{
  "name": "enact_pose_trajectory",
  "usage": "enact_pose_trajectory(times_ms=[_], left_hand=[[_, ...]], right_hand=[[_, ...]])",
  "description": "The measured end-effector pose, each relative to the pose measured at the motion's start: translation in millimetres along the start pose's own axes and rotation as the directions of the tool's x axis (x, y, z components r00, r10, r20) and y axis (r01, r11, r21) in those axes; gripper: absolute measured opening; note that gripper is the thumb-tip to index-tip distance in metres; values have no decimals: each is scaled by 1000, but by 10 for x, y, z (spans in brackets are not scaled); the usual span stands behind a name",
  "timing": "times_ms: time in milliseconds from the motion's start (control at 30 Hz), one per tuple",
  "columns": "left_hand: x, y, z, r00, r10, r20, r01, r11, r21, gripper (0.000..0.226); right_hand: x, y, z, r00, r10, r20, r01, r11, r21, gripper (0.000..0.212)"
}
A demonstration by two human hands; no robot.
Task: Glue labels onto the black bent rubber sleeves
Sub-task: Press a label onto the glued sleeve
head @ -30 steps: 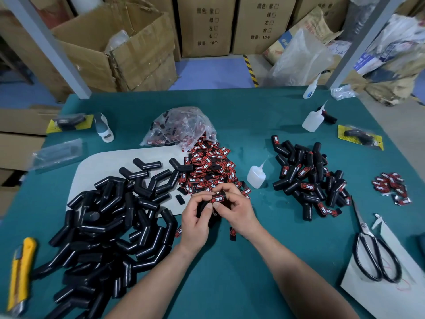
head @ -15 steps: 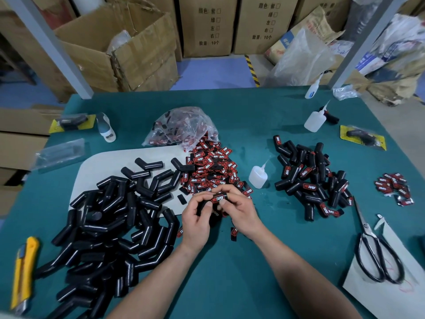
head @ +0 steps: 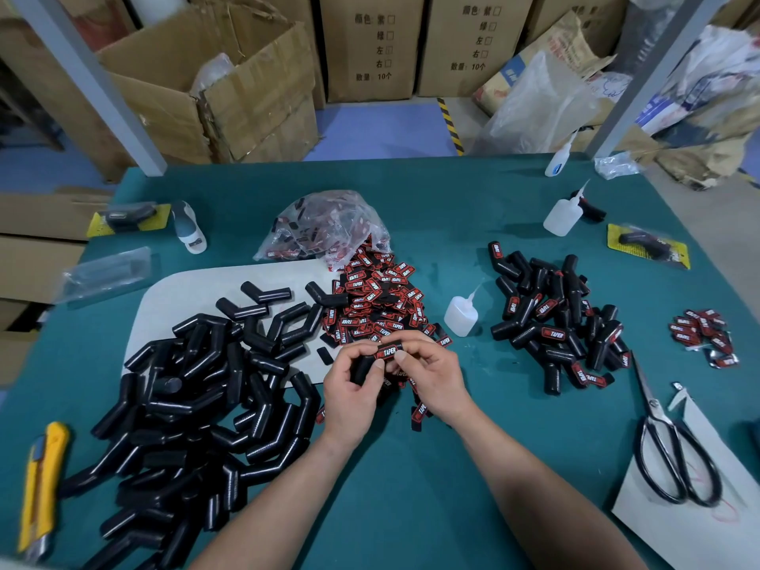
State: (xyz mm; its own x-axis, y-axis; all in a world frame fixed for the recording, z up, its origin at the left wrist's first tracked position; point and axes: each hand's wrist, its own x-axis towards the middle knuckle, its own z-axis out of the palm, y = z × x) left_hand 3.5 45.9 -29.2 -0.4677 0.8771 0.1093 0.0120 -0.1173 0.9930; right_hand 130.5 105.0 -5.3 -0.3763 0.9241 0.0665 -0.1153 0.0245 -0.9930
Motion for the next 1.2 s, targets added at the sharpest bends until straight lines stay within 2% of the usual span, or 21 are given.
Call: enact_pose_trajectory(times_ms=[133,267,433,533,600,733,900,1000,1200], left_hand=[[-9,32,2,998,59,-8,-59,998,19,36],[-24,25,4,992,117,35,-119,991,60,14],[-28,5,4,988,147,52,-151,984,97,17],[-33,29,15,991,126,38,-129,987,99,26],[-29,44,19,991,132,30,-135,984,115,30],[-42,11,17,982,178,68,-188,958,215,17],[-62,-14,11,964,254,80,-266,931,250,23],[-56,-12,20,969,237,73,-248,940,236,22],[-53,-14,10,980,193,44,-197,963,184,27]], right_hand=[[-10,21,33,999,-5,-41,5,1000,4,22],[-15,69,51,989,24,-144,-27,999,-23,23],[-4,88,66,979,47,-200,-58,997,-50,28],[-23,76,77,978,75,-197,-70,997,31,25],[-31,91,92,981,62,-186,-59,998,26,21],[-23,146,115,983,61,-175,-61,998,6,7],[-30,101,102,985,3,-174,-11,999,-45,18],[-32,88,111,983,17,-185,-30,997,-68,24],[-36,80,100,980,84,-178,-77,996,46,26]])
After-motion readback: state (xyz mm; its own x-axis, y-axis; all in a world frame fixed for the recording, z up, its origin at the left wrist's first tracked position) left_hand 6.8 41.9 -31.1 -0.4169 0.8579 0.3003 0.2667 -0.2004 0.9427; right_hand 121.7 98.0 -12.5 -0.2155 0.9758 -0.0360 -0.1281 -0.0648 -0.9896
